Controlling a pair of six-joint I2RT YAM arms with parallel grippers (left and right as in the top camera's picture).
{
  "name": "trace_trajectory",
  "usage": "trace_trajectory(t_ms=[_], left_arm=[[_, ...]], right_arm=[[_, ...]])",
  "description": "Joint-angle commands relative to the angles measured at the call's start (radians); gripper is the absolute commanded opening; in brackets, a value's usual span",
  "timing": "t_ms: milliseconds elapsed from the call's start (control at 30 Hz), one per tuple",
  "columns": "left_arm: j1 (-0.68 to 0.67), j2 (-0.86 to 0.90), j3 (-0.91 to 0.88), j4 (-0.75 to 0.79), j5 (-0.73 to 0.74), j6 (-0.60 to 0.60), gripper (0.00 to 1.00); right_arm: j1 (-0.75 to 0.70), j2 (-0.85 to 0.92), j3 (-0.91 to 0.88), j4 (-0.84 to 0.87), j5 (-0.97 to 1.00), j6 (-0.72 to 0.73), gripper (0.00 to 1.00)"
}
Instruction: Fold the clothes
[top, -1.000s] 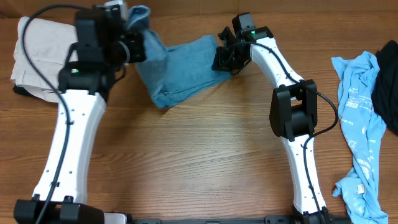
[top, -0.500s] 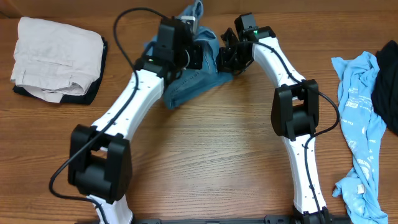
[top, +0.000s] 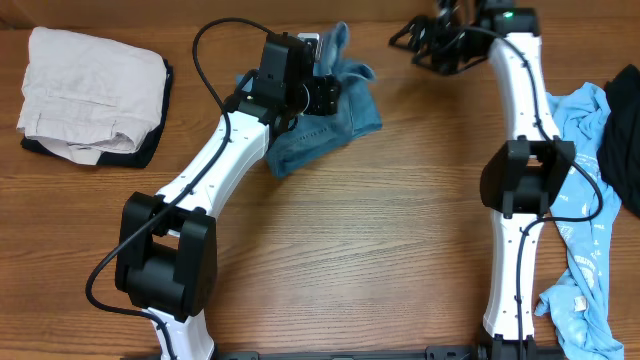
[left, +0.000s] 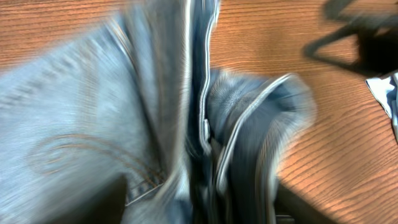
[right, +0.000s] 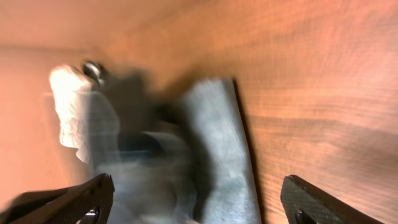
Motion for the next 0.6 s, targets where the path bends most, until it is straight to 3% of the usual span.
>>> trace_trajectory(t_ms=[0, 233, 400, 567], left_arm=[[-0.008, 0.006, 0.031, 0.005, 0.008, -0.014, 1.0], [0.02, 0.003, 0.041, -0.054, 0.008, -0.014, 1.0], [0.094, 0.001, 0.06, -0.342, 0.008, -0.009, 1.0], [0.146, 0.002, 0.06, -0.55, 0.008, 0.084, 1.0]], right_arm=[[-0.026, -0.018, 0.092, -0.007, -0.036, 0.039, 0.94], [-0.036, -0.018, 0.098, -0.095, 0.055, -0.048, 0.98], [-0.006, -0.018, 0.097, -0.186, 0.221, -0.11, 1.0], [0.012, -0.018, 0.097, -0.216, 0.254, -0.129, 1.0]])
